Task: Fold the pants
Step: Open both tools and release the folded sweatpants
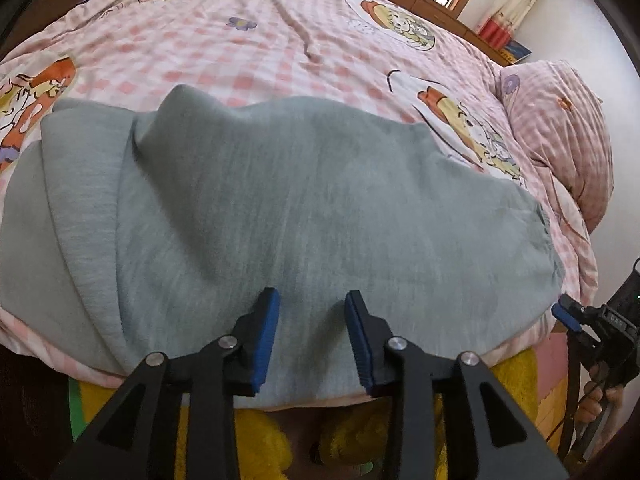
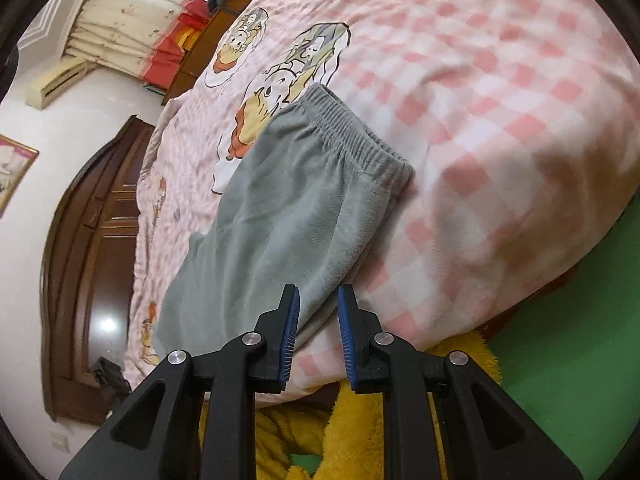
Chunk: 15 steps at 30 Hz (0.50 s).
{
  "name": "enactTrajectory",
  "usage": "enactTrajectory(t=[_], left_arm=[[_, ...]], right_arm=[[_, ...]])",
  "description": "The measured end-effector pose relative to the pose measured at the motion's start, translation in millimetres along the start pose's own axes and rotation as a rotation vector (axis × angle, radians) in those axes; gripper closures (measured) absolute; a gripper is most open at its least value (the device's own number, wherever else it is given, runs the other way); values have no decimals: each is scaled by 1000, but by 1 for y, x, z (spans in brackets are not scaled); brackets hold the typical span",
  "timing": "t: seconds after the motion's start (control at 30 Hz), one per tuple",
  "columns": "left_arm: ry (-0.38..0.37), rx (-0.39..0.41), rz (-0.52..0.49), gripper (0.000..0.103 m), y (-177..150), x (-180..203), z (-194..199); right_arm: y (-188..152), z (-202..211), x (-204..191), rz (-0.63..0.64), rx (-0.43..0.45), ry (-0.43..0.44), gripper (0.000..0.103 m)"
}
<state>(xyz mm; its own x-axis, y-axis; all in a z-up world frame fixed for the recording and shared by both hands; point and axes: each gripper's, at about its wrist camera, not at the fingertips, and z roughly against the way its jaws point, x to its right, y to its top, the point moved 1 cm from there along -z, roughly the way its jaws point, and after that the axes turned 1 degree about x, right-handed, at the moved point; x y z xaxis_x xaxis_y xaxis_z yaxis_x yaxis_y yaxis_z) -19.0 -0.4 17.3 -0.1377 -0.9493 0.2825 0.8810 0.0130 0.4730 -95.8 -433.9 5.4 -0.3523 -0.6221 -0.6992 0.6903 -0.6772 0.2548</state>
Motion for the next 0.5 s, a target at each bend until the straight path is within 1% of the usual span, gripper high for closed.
enactTrajectory(t=[0.03, 0.13, 0.33, 0.4, 0.5], left_arm=[[3, -1, -7, 66, -1, 1, 0], [8, -3, -16, 66, -2, 1, -1], [7, -3, -15, 66, -2, 1, 0], [7, -3, -17, 66, -2, 0, 0], [6, -4, -16, 66, -2, 0, 0]], right_arm=[[1, -2, -1, 2, -3, 8, 82], [2, -7, -6, 18, -1, -9, 82], [8, -14, -13, 22, 7, -16, 83], [8, -14, -14, 36, 17, -35, 100], [7, -2, -12, 50, 43, -72, 101]])
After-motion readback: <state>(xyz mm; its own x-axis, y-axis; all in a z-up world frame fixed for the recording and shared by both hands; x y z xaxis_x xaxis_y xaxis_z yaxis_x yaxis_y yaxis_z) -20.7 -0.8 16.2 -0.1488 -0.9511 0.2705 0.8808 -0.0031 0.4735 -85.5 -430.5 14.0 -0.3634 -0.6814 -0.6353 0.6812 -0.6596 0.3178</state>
